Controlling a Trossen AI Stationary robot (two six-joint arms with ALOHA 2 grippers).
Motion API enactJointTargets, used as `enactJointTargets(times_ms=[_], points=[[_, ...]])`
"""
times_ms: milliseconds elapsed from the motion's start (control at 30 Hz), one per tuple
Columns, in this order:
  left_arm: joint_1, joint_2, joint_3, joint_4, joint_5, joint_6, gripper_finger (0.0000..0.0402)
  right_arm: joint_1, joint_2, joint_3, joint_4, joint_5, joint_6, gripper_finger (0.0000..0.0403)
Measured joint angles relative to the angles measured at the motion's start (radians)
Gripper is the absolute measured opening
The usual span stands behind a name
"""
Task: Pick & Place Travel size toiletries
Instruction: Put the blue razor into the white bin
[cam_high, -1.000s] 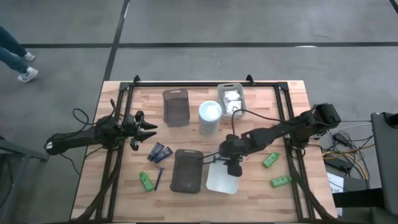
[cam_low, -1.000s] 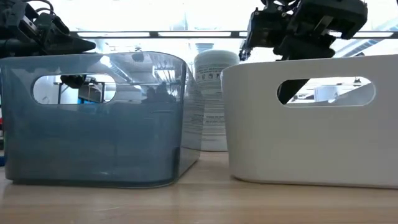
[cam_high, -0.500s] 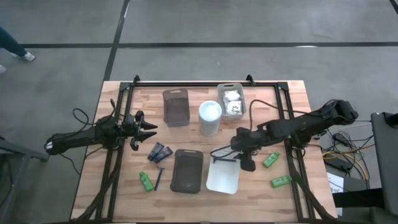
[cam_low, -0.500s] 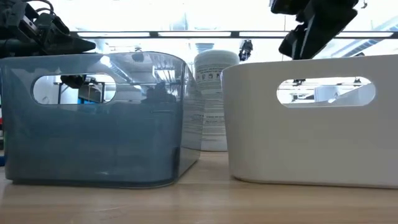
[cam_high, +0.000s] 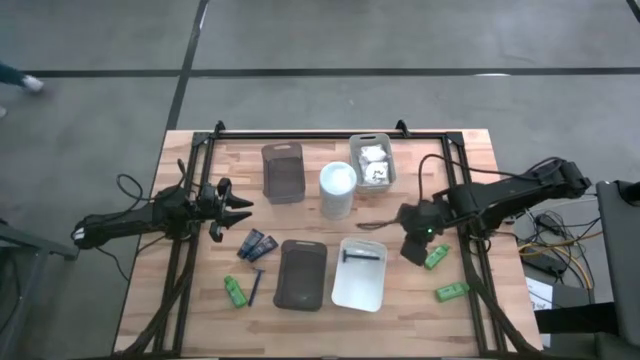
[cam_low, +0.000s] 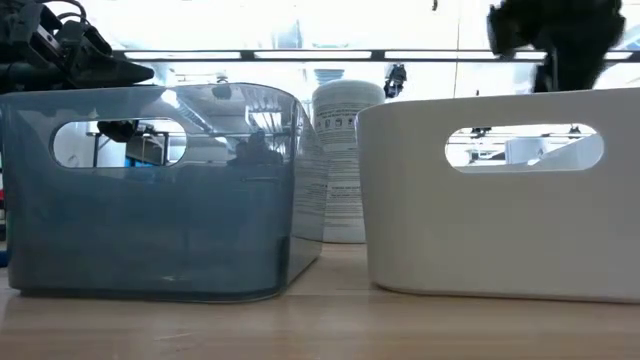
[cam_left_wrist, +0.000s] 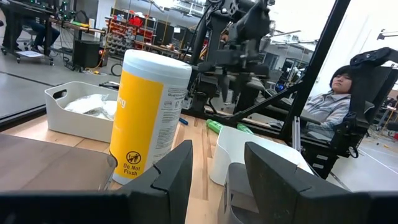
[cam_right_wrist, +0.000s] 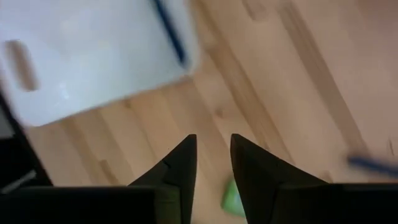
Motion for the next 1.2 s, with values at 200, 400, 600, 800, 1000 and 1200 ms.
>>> enactJointTargets(times_ms=[200, 400, 600, 800, 1000, 1200], points=[[0.0, 0.0, 0.0, 0.0, 0.0, 0.0, 0.0151, -0.004, -0.116, -0.146, -0.023, 0.0, 0.333, 0.0074], [0.0, 0.0, 0.0, 0.0, 0.0, 0.0, 0.0151, -0.076, -0.19, -0.268, -0.022, 0.009, 0.635, 0.0059], [0.0, 0.0, 0.0, 0.0, 0.0, 0.0, 0.0151, -0.21, -0.197, -0.307, -0.032, 0.035, 0.74, 0.0054], [0.0, 0.0, 0.0, 0.0, 0.0, 0.0, 0.0151, -0.34, -0.112, -0.307, -0.036, 0.05, 0.758, 0.0071], [0.0, 0.0, 0.0, 0.0, 0.0, 0.0, 0.0151, -0.435, 0.021, -0.308, -0.078, 0.028, 0.843, 0.0094], [0.0, 0.0, 0.0, 0.0, 0.0, 0.0, 0.0151, -0.462, 0.106, -0.292, -0.067, 0.008, 0.962, 0.0112]])
